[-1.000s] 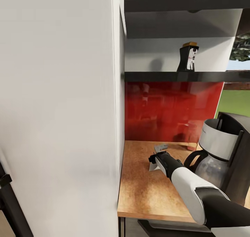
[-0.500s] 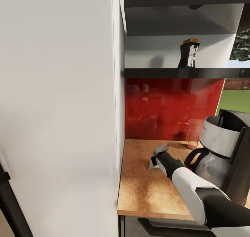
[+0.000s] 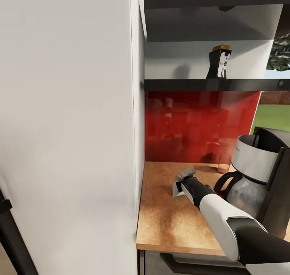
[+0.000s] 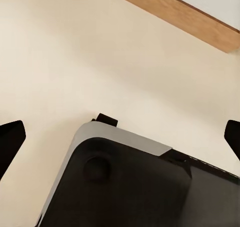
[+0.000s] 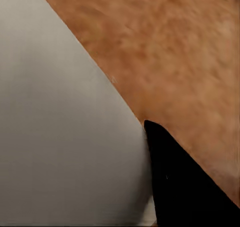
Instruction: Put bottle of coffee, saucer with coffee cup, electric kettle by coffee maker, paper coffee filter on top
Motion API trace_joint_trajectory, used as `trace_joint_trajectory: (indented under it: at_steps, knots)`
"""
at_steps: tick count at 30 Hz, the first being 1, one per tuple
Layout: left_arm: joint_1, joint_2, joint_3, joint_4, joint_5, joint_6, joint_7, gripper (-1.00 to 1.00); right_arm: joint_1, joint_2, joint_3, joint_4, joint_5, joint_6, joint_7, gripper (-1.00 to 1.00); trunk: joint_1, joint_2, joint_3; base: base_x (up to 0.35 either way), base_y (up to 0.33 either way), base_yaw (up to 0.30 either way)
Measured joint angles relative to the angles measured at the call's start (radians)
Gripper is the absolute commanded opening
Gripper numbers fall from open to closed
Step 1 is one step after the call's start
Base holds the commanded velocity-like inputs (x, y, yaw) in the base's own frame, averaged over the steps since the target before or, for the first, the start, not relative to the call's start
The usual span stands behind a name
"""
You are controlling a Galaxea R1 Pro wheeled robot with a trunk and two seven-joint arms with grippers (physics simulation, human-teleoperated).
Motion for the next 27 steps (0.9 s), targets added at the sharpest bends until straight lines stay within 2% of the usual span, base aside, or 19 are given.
trace_joint_trajectory:
  at_steps: [14, 27]
  knots:
    - [0.0, 0.0, 0.0, 0.0, 0.0, 0.001, 0.0, 1.0, 0.0, 0.001, -0.003, -0.021, -0.008, -0.001, 0.003, -1.0, 0.0, 0.0, 0.0, 0.0, 0.0, 0.0]
    - [0.0, -0.001, 0.0, 0.0, 0.001, 0.008, 0.0, 1.0, 0.001, 0.005, -0.01, 0.002, -0.03, -0.013, 0.008, -1.0, -0.05, 0.091, 0.04, 0.0, 0.0, 0.0]
